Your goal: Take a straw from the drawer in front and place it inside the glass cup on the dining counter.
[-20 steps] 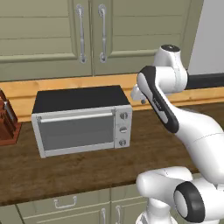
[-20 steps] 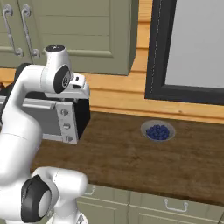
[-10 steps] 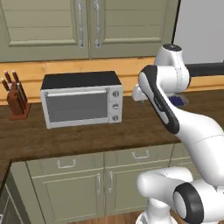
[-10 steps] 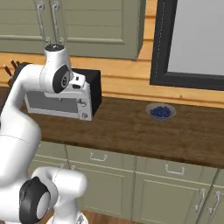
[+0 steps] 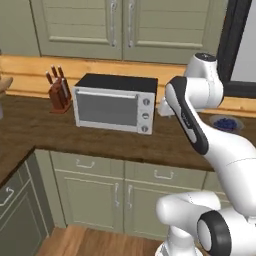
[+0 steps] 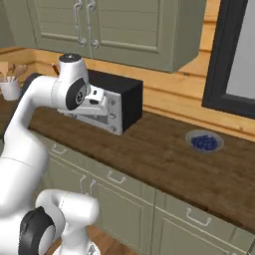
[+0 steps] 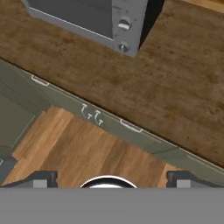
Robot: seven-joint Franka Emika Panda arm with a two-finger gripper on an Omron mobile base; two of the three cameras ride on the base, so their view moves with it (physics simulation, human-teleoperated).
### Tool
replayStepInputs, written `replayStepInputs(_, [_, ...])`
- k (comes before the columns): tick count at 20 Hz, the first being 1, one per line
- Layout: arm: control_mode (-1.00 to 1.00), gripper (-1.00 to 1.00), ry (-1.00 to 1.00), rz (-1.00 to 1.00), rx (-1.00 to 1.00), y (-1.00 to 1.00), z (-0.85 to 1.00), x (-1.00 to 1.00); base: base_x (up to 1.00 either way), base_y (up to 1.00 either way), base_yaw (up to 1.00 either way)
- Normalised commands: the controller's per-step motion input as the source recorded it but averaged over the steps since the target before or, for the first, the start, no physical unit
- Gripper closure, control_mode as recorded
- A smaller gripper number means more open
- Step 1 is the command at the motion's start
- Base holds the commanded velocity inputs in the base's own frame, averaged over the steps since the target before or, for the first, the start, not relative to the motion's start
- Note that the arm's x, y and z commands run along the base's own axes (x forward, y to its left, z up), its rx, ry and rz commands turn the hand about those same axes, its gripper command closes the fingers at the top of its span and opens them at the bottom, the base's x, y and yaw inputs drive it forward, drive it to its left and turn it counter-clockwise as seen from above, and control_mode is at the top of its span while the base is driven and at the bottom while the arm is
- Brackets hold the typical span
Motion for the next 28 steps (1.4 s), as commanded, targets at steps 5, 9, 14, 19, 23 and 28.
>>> replayStepInputs(5, [1.00,-1.00,0.00,0.00,0.00,0.00,0.00,0.00,0.09,-0.64,0.66])
replayStepInputs(9, [1.00,-1.00,0.00,0.00,0.00,0.00,0.00,0.00,-0.02,-0.76,0.61])
replayStepInputs(14, [1.00,-1.00,0.00,0.00,0.00,0.00,0.00,0.00,-0.31,-0.77,0.44])
replayStepInputs(19, [1.00,-1.00,0.00,0.00,0.00,0.00,0.00,0.00,-0.38,-0.73,0.35])
replayStepInputs(23, [1.00,-1.00,0.00,0.00,0.00,0.00,0.00,0.00,-0.03,-0.73,0.29])
replayStepInputs(28, [1.00,-1.00,0.00,0.00,0.00,0.00,0.00,0.00,0.00,-0.80,0.24])
